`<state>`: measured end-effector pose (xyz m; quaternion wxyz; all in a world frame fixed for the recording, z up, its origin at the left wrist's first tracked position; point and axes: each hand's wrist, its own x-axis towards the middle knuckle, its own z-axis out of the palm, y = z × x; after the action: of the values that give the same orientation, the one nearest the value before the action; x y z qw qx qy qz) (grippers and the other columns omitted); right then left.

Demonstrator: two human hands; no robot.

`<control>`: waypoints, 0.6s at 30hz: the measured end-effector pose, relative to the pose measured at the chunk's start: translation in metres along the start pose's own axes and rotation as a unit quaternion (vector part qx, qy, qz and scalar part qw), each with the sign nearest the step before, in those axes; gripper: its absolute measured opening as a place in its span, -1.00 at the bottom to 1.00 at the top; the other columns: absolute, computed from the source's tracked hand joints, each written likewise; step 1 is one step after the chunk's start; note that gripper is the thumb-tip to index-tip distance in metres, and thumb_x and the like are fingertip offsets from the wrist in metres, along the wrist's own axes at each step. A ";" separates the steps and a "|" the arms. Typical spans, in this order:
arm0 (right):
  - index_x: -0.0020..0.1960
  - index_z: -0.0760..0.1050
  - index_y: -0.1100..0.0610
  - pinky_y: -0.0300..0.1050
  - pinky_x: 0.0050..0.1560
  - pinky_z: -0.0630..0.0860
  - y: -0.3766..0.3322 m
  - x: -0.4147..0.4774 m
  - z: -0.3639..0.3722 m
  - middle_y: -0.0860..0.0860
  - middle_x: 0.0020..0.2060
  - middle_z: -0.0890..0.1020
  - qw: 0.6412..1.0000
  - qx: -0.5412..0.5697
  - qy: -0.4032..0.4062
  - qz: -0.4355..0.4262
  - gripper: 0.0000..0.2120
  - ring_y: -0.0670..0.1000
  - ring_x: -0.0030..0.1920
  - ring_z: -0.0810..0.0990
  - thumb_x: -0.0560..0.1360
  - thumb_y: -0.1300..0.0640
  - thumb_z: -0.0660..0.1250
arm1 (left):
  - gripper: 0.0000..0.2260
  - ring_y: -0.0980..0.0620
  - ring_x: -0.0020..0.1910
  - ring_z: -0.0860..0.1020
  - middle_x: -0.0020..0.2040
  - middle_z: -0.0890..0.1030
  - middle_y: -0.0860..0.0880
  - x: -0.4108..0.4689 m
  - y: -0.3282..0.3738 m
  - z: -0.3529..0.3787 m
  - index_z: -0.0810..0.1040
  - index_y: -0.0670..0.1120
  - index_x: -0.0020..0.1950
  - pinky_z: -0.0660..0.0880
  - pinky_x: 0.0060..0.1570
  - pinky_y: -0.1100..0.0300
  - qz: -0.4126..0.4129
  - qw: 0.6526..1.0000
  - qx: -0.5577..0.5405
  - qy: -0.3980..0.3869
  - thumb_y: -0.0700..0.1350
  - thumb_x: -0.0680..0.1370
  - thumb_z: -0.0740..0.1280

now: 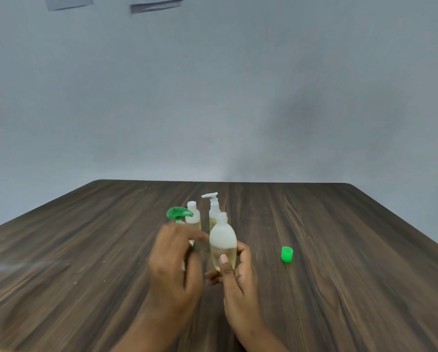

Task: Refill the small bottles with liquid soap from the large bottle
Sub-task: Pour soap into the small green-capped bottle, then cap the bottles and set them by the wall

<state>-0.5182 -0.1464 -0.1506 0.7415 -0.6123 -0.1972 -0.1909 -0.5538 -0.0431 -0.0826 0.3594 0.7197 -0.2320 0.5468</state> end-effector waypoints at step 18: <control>0.11 0.55 0.13 -0.32 -0.02 0.51 -0.005 0.008 -0.109 0.02 -0.01 0.63 0.973 -0.199 -0.071 0.094 -0.73 -0.16 -0.03 0.62 0.48 0.39 0.32 | -0.70 0.02 -0.11 0.59 -0.14 0.63 -0.09 -0.046 -0.027 0.108 0.58 -0.22 0.02 0.55 -0.09 0.18 -0.395 0.805 -0.368 -0.247 -0.18 0.32 0.48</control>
<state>-0.5081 -0.2545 -0.1607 0.6035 -0.7752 -0.1495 -0.1117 -0.4802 -0.1119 -0.1492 0.7128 0.6735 -0.1925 0.0352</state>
